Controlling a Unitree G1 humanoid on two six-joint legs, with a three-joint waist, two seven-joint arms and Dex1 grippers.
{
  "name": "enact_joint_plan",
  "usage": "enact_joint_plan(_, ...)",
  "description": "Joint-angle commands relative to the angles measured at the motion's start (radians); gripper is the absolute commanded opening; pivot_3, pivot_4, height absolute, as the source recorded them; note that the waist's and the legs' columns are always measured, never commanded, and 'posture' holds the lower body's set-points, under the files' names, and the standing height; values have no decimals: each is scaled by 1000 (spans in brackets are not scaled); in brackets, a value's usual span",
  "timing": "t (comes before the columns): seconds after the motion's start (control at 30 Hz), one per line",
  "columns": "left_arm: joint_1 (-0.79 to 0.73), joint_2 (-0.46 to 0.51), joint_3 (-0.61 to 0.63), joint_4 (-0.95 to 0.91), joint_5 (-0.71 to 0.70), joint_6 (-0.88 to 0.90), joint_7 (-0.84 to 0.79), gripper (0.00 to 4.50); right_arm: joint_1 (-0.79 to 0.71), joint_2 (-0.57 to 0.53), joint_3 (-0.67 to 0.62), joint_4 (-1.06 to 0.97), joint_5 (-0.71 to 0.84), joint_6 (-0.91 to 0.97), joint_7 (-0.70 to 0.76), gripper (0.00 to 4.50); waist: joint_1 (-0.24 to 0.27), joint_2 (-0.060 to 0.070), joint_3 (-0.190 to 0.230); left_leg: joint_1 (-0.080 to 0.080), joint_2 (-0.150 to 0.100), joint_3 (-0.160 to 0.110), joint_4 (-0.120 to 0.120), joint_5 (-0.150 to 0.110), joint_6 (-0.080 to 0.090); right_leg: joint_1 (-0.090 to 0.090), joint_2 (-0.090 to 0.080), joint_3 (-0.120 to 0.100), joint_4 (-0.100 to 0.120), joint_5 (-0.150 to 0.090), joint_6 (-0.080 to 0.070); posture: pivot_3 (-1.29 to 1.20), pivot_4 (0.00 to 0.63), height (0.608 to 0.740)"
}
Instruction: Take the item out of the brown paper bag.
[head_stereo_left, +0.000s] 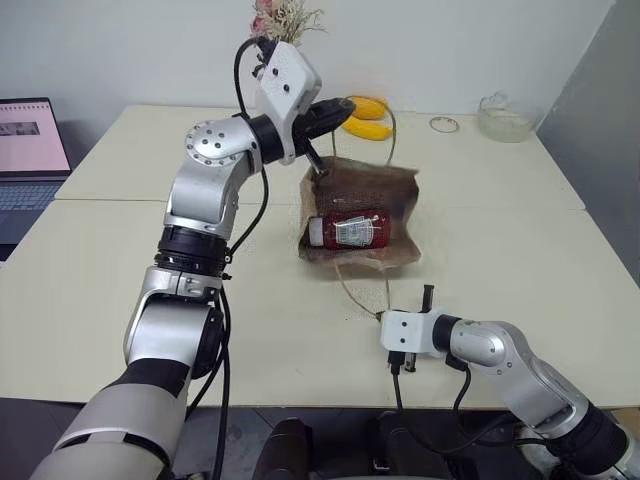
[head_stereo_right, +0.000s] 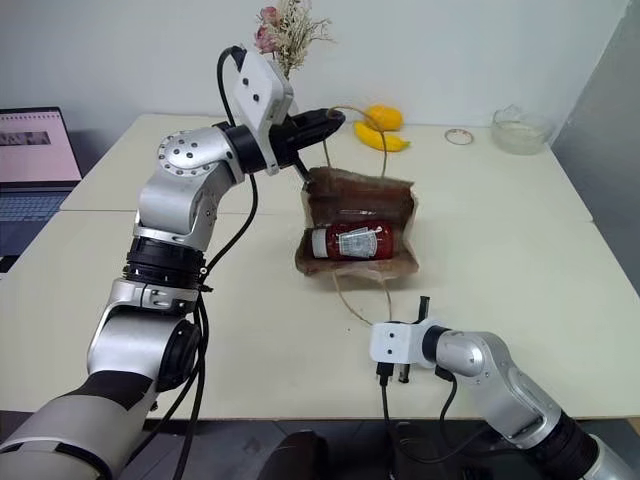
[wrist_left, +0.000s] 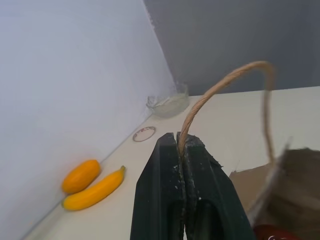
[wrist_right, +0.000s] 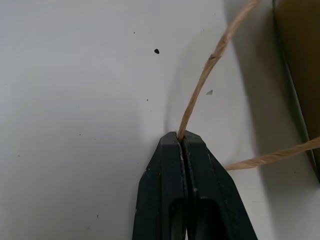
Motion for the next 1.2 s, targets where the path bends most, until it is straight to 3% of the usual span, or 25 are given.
enact_joint_plan(0.03,5,2,15,-61,-31,2,-27,0,30,17,-14,58,-6,25,8,32,-1,0,0,0,0,0,0,0,0,0,0,0,0,0,0,0,150,740)
enact_joint_plan(0.13,34,3,12,-113,-61,27,-69,0,24,60,-78,20,42,39,3,626,-3,0,0,0,1,0,0,0,0,-1,0,0,1,0,0,0,150,740)
enact_joint_plan(0.43,106,14,1,-234,-110,95,-133,0,29,26,-277,-257,285,210,167,3763,-3,0,0,-1,1,-1,0,0,0,-2,1,1,2,0,0,0,150,740)
enact_joint_plan(0.67,105,6,0,-232,-114,104,-134,0,6,-86,-512,-371,581,361,314,3763,-2,0,0,-1,1,-1,0,0,0,-1,1,0,1,0,0,0,150,740)
enact_joint_plan(0.77,102,3,5,-230,-119,107,-131,0,-78,-55,-551,-370,689,440,281,3763,-5,0,0,0,1,-1,0,0,0,-1,1,0,2,0,0,0,150,740)
enact_joint_plan(0.87,92,-5,5,-211,-112,88,-128,0,-246,57,-388,-290,619,478,148,3763,-16,0,0,1,1,0,0,0,0,-2,2,1,3,0,0,0,150,740)
enact_joint_plan(0.97,81,-9,7,-192,-104,70,-128,0,-335,92,-218,-160,471,415,67,3763,-18,0,0,0,1,-1,-1,0,0,-2,3,0,4,0,-1,0,150,740)
enact_joint_plan(1.2,81,-1,12,-189,-104,55,-125,0,-487,224,-85,84,314,316,-54,3763,-18,0,0,-2,1,0,0,0,0,-4,0,1,4,-1,-2,0,150,740)
